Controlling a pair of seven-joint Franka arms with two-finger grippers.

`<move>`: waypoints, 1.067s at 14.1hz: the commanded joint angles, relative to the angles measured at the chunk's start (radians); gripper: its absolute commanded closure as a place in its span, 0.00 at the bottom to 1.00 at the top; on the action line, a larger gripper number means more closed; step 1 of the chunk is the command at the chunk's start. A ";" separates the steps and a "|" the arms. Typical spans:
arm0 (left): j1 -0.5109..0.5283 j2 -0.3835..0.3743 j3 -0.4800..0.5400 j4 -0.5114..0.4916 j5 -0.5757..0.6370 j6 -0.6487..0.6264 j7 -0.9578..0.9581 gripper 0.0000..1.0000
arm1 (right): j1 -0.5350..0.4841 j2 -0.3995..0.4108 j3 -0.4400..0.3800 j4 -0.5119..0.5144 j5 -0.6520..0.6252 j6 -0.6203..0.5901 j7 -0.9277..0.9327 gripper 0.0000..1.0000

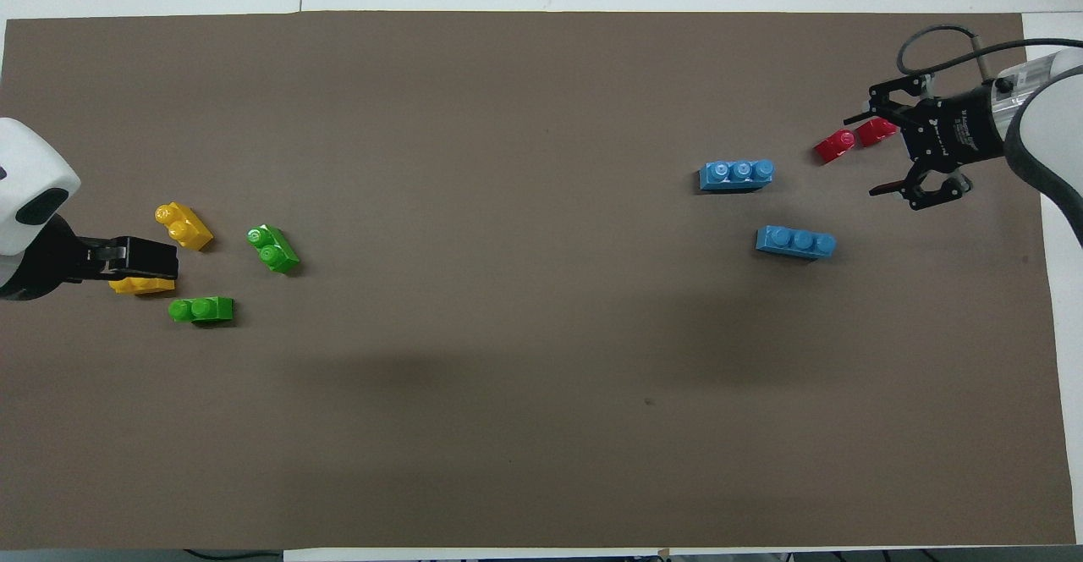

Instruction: Remove green block with left arm and hold with right

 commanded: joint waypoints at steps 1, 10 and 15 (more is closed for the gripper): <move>0.000 -0.025 0.009 -0.014 -0.051 -0.021 0.012 0.00 | -0.020 -0.062 0.011 0.000 -0.102 -0.077 -0.300 0.03; 0.002 0.048 0.011 0.059 -0.065 -0.030 0.009 0.00 | -0.038 -0.105 0.011 0.031 -0.291 -0.166 -0.642 0.03; 0.008 0.040 0.007 0.048 -0.061 -0.015 0.041 0.00 | -0.023 -0.211 0.026 0.031 -0.325 -0.258 -0.644 0.03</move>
